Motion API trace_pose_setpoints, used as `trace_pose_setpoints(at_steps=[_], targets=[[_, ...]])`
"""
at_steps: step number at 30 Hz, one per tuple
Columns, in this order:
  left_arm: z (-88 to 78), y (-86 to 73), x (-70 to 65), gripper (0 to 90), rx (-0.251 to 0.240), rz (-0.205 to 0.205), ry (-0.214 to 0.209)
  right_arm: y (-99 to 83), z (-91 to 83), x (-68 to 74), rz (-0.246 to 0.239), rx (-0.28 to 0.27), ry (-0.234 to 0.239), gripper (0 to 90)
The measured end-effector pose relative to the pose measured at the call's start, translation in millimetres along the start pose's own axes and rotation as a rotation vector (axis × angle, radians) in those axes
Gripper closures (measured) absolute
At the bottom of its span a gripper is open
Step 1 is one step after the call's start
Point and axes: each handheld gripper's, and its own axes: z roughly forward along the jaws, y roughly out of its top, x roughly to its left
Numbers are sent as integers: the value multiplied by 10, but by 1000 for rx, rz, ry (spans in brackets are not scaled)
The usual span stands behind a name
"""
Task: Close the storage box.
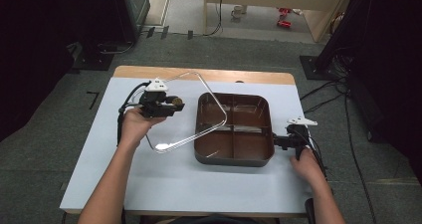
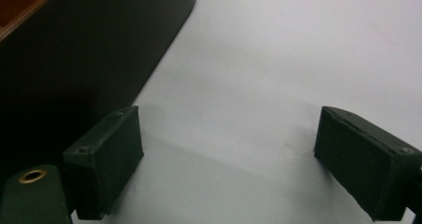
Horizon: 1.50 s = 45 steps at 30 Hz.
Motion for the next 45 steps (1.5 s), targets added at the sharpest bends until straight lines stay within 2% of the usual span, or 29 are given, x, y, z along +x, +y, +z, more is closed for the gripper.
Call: trace_pose_setpoints(at_steps=[7,14,20,24,28,34,39,45], targets=[[244,119,-165,592,39,68,-54,0,0,-1,0,-1,0,110],[418,234,-283,593,42,109,-101,0,0,0,-1,-1,0,110],[584,333,-410,593,44,163,-151,-1,0,1,1,0,0,110],[700,371,-470,593,68,181,-180,-1,0,1,1,0,0,110],[805,391,-538,593,72,206,-213,-1,0,1,1,0,0,110],[964,430,-650,593,98,242,-279,-1,0,1,1,0,0,110],[1117,480,-737,593,138,282,-328,-1,0,1,1,0,0,110],[1324,513,-784,592,158,297,-391,-1,0,0,-1,0,0,110]])
